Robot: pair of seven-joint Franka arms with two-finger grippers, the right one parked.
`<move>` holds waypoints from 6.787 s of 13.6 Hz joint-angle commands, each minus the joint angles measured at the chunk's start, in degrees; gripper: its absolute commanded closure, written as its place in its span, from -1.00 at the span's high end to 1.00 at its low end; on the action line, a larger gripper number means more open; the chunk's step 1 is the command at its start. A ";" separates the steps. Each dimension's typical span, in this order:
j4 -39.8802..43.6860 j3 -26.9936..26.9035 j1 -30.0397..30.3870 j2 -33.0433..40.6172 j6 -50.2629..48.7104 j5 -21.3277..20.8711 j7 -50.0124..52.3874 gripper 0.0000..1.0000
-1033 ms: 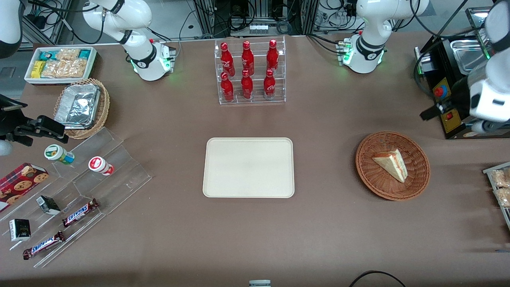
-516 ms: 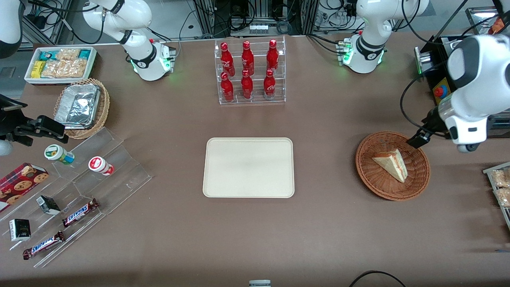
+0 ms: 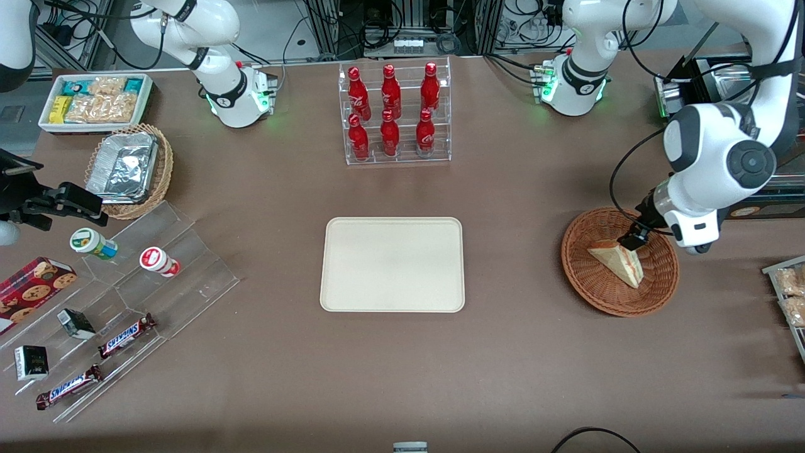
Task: Place sandwich from basket to tray
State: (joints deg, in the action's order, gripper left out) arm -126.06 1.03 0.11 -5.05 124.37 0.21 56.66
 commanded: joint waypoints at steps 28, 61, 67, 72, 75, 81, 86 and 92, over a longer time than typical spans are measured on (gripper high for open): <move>10.45 0.55 -14.06 -2.15 -14.56 -12.52 2.22 -0.96; 37.29 0.20 -44.32 -34.85 -1.59 -13.22 16.72 0.99; 39.92 0.02 -43.09 -29.60 -8.43 -12.51 16.73 1.00; 39.66 0.02 -38.26 -19.41 -13.53 -12.07 15.67 1.00; 39.40 0.02 -33.18 -12.55 -21.24 -11.55 12.01 1.00; 38.79 0.02 -19.12 -3.14 -32.60 -5.67 -10.39 1.00; 33.70 -0.15 -9.01 6.87 -35.86 -1.36 -30.78 1.00; 30.01 -0.15 -1.61 16.71 -41.48 2.61 -40.75 1.00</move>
State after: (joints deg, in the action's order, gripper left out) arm -91.81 -0.06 -2.62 6.53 83.45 1.85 17.09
